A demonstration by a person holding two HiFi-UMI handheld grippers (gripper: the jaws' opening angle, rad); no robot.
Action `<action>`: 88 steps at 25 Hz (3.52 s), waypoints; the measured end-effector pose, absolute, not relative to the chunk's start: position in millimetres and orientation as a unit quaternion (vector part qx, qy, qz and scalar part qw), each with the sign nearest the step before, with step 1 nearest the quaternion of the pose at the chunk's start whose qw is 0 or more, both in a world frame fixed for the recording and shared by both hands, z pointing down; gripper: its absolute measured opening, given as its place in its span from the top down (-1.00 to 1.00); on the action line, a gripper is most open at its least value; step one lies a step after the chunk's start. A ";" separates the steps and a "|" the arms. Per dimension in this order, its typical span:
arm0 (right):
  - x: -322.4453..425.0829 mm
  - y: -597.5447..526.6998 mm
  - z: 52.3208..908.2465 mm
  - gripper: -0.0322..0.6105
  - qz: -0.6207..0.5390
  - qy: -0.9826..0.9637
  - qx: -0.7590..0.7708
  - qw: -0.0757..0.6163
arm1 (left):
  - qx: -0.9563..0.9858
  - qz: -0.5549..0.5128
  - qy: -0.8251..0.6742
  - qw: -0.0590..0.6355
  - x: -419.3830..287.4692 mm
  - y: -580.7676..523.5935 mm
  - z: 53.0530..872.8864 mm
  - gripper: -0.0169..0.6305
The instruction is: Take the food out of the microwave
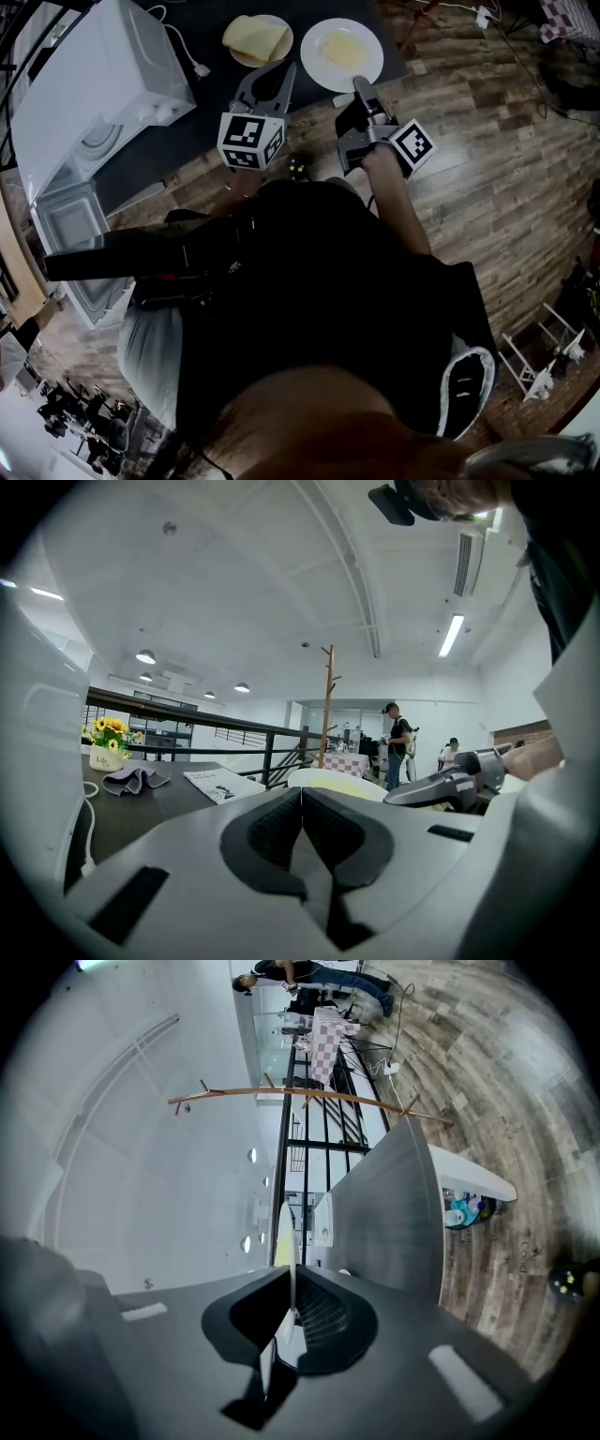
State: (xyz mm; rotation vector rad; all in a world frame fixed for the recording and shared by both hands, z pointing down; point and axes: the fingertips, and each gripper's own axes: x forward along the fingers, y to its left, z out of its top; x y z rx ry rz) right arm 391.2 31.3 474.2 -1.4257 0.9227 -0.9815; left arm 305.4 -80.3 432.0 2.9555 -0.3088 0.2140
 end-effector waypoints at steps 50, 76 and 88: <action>458.1 -39.3 523.4 0.88 -0.520 0.397 -0.592 0.472 | 0.969 0.098 -0.196 0.116 355.3 -138.8 454.9 0.92; 468.0 -64.8 558.3 0.83 -0.559 0.365 -0.613 0.424 | 0.962 0.115 -0.207 0.137 371.0 -168.4 474.6 0.92; 469.9 -66.2 561.2 0.83 -0.559 0.351 -0.616 0.430 | 0.962 0.116 -0.204 0.140 371.3 -169.1 474.7 0.92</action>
